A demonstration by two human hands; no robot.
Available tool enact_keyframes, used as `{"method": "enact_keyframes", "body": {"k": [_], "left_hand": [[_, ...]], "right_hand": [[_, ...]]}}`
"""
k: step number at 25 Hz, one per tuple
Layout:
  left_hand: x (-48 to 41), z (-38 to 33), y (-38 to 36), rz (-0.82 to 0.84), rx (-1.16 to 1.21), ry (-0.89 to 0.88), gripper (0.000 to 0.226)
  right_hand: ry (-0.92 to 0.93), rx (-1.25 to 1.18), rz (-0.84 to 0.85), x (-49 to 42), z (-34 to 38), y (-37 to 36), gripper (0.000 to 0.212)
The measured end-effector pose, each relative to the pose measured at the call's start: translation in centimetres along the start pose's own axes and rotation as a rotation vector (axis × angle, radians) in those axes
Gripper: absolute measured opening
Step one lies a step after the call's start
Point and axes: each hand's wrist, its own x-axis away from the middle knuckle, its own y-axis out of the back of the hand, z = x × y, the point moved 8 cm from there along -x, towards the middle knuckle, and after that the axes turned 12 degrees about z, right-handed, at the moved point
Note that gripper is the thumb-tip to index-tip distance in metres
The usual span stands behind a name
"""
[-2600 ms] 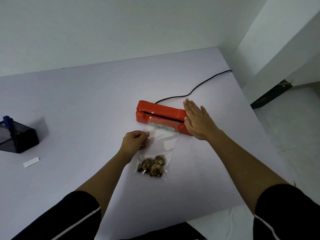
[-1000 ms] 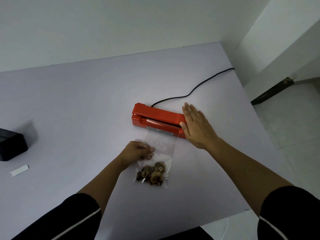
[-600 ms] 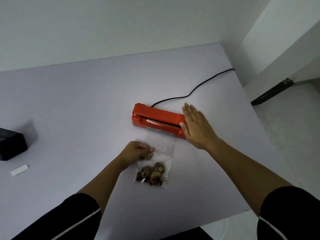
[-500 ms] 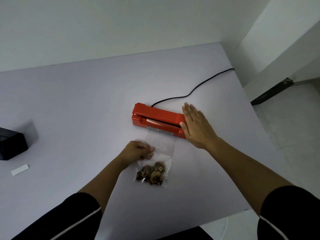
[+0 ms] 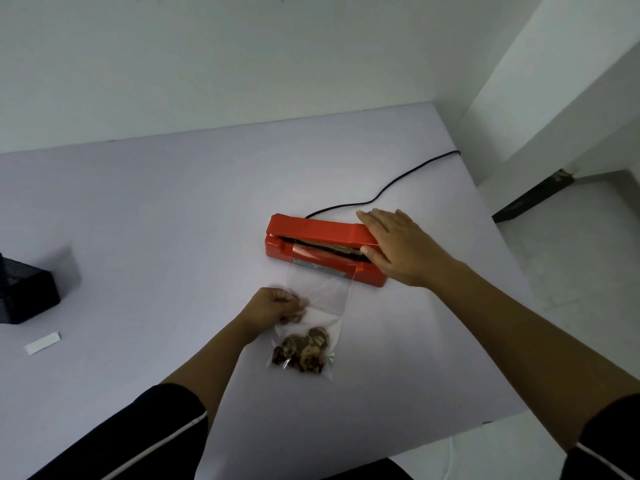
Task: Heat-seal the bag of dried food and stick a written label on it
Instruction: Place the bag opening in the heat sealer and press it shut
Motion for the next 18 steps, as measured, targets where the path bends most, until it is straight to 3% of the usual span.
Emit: {"method": "enact_keyframes", "body": {"k": [4, 8, 12, 14, 18], "left_hand": [[0.1, -0.3, -0.1, -0.003, -0.002, 0.007, 0.026], [0.3, -0.4, -0.2, -0.007, 0.009, 0.043, 0.025], [0.6, -0.6, -0.1, -0.019, -0.015, 0.03, 0.015], [0.8, -0.5, 0.0, -0.028, -0.021, 0.022, 0.011], [1.1, -0.6, -0.1, -0.039, -0.017, 0.03, 0.01]], "right_hand": [[0.0, -0.006, -0.164, 0.8, 2.1, 6.5, 0.064], [0.085, -0.498, -0.269, 0.2, 5.3, 11.1, 0.066], [0.249, -0.973, -0.082, -3.4, 9.6, 11.3, 0.047], [0.289, -1.001, -0.006, -5.6, 11.5, 11.0, 0.047], [0.317, -1.033, -0.018, -7.9, 12.0, 10.5, 0.049]]}}
